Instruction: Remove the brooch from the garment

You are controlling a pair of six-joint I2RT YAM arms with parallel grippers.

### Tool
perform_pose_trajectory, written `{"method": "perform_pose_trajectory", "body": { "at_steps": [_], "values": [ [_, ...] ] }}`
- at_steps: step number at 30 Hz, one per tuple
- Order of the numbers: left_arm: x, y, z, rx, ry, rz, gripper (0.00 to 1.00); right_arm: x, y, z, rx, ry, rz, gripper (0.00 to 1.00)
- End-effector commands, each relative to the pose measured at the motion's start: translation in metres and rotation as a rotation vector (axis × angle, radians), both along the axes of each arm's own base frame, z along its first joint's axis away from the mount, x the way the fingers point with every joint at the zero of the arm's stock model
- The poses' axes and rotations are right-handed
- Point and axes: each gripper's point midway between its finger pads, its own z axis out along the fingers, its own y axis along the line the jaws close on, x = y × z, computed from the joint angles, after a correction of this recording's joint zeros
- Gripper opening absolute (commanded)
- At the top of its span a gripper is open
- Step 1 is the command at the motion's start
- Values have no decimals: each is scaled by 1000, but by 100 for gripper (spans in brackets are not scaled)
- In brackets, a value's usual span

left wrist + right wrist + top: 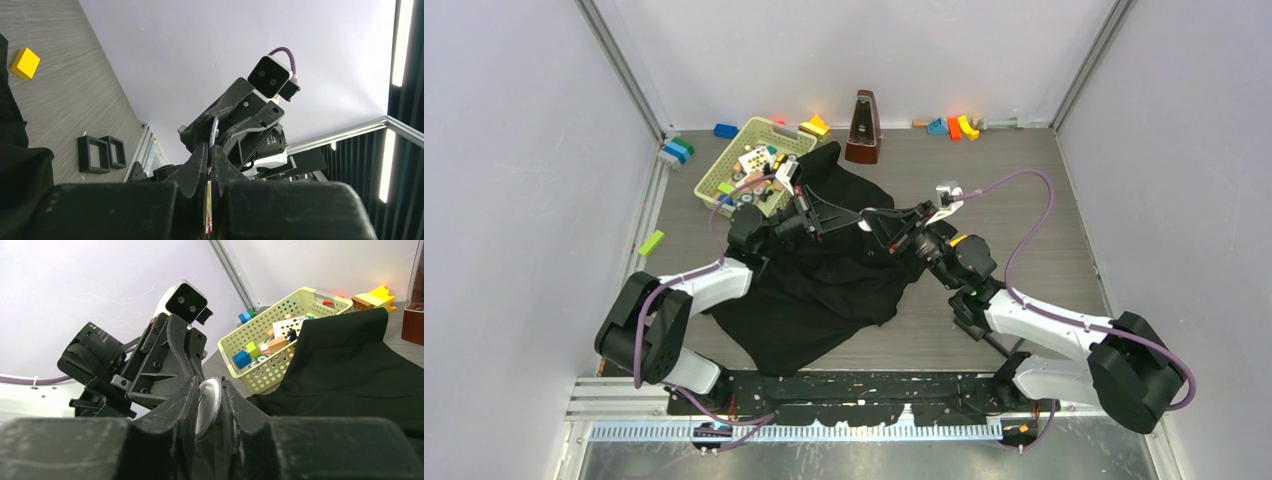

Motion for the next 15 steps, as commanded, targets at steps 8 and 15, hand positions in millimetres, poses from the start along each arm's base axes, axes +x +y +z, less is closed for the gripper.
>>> {"method": "perform_pose_trajectory", "body": {
  "at_steps": [8, 15],
  "values": [
    [-28, -9, 6, 84, -149, -36, 0, -24, 15, -27, -61, 160, 103, 36],
    [-27, -8, -4, 156, -166, -22, 0, -32, 5, -11, -23, 202, 96, 70]
  ]
}}
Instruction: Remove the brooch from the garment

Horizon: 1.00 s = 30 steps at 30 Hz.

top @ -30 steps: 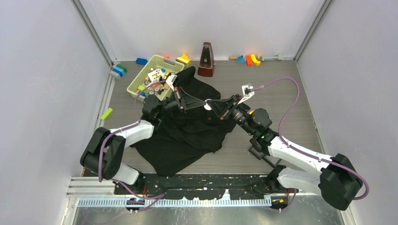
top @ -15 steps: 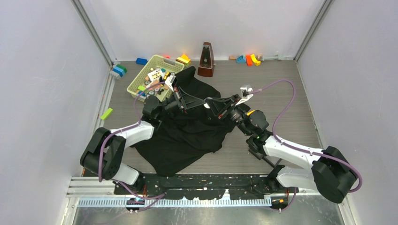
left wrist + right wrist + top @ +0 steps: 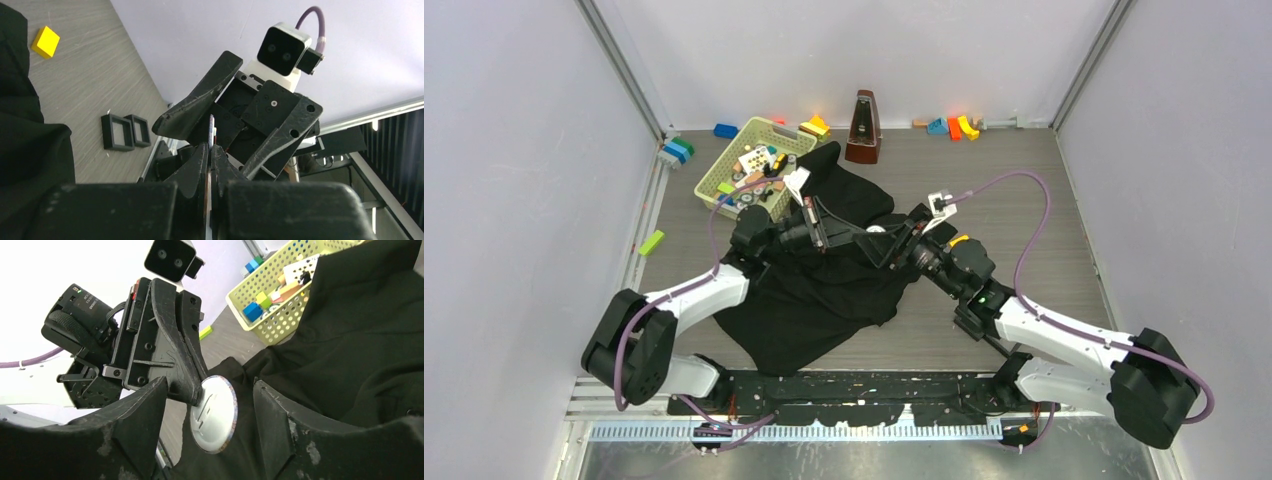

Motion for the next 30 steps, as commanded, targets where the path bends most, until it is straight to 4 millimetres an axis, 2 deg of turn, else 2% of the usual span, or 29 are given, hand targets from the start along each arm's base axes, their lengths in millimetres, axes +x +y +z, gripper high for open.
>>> {"method": "perform_pose_trajectory", "body": {
  "at_steps": [1, 7, 14, 18, 23, 27, 30],
  "values": [
    [-7, -1, 10, 35, -95, -10, 0, -13, 1, 13, 8, 36, 40, 71],
    [-8, 1, 9, 52, -100, -9, 0, -12, -7, 14, 15, 92, 22, 73],
    [-7, 2, 7, 57, -98, -8, 0, -11, -21, 34, 117, 123, 19, 79],
    [-8, 3, 9, 54, -102, -12, 0, -5, -32, 39, 174, 169, 14, 80],
    [-10, 4, 14, 46, -113, -20, 0, 20, -52, 35, 368, 422, -28, 81],
    [-11, 7, 17, 49, -127, -16, 0, 33, -58, 30, 499, 617, -13, 81],
    [-11, 9, 15, 63, -137, -11, 0, 33, -56, 32, 501, 633, 20, 81]
  ]
}}
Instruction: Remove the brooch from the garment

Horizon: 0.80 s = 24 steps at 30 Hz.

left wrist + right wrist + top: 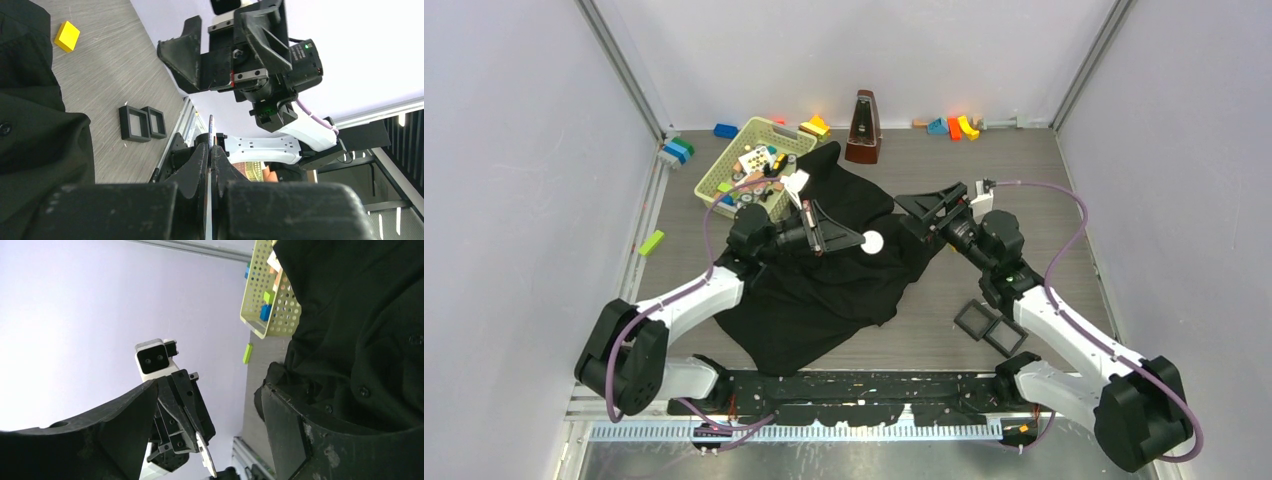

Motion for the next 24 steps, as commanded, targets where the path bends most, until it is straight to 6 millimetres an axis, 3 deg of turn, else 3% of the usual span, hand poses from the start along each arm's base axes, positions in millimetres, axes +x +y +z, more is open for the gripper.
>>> {"method": "perform_pose_trajectory", "body": {
  "at_steps": [1, 8, 11, 13, 14, 16, 18, 24],
  "values": [
    [-3, 4, 26, -18, -103, -8, 0, -6, 8, 27, 131, 60, 80, 81],
    [4, 5, 11, 69, -124, 12, 0, -7, -13, -2, -149, 61, -11, 81],
    [13, 10, -13, 252, -155, 70, 0, -11, -50, -30, -405, 159, -137, 82],
    [12, 22, -46, 493, -157, 113, 0, -14, -83, -54, -607, 243, -233, 85],
    [12, 24, -52, 575, -197, 124, 0, -14, -94, -66, -690, 277, -245, 86],
    [5, 17, -59, 655, -238, 92, 0, -19, -121, -85, -826, 381, -300, 89],
    [-6, 2, -72, 687, -239, 22, 0, -23, -134, -100, -873, 469, -306, 92],
    [-41, -36, -128, 810, -224, -203, 0, -29, -152, -127, -914, 618, -344, 94]
  ]
}}
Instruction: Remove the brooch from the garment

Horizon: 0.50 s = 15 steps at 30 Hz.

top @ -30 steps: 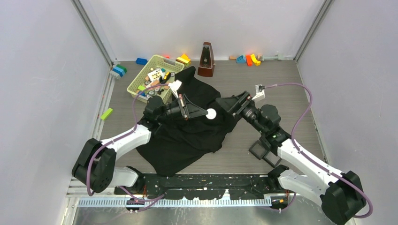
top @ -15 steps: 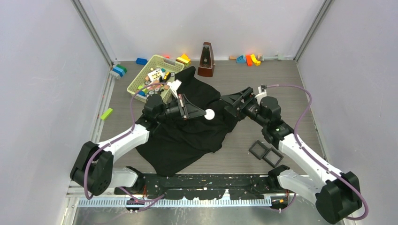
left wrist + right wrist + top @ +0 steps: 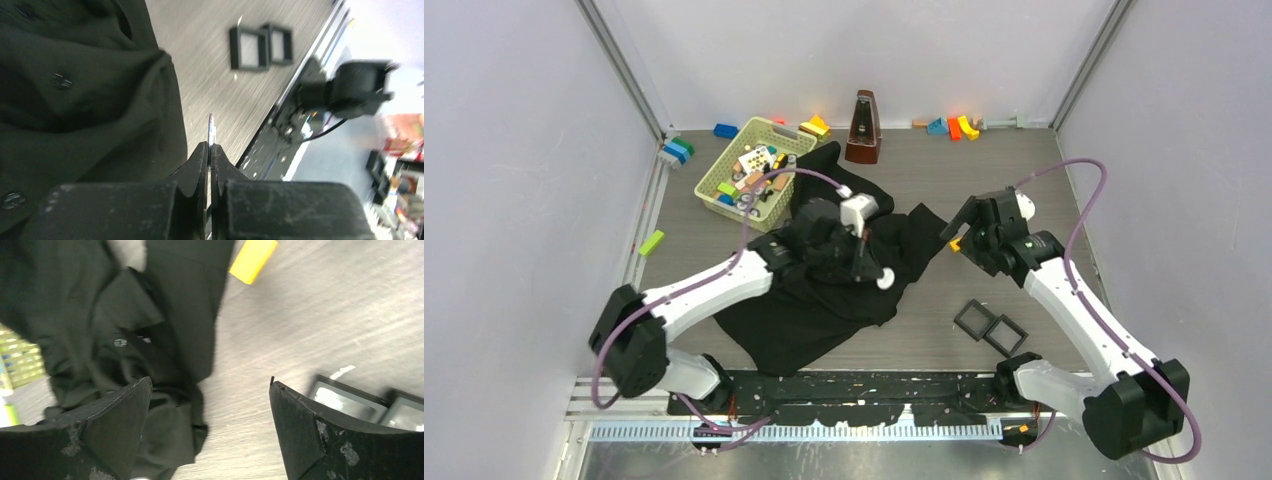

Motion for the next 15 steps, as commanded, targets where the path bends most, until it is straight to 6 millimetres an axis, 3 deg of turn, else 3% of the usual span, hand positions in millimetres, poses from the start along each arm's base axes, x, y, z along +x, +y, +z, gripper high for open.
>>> {"method": "perform_pose_trajectory", "body": {
  "at_steps": [1, 5, 7, 9, 12, 14, 15],
  "values": [
    [-16, -2, -66, 201, 68, -92, 0, -22, -31, -23, -132, 137, -85, 94],
    [6, 6, -114, 278, 162, -21, 0, -40, -41, -42, -167, 246, -143, 96],
    [29, 30, -135, 310, 249, 90, 0, -52, -47, -51, -182, 295, -174, 96],
    [57, 68, -152, 345, 297, 244, 0, -63, -54, -57, -202, 332, -205, 96],
    [86, 127, -155, 424, 244, 437, 0, -80, -69, -63, -265, 383, -252, 96],
    [93, 145, -146, 458, 170, 488, 0, -86, -76, -66, -293, 396, -270, 96],
    [93, 142, -138, 426, 137, 474, 0, -88, -79, -67, -305, 393, -279, 96]
  ]
}}
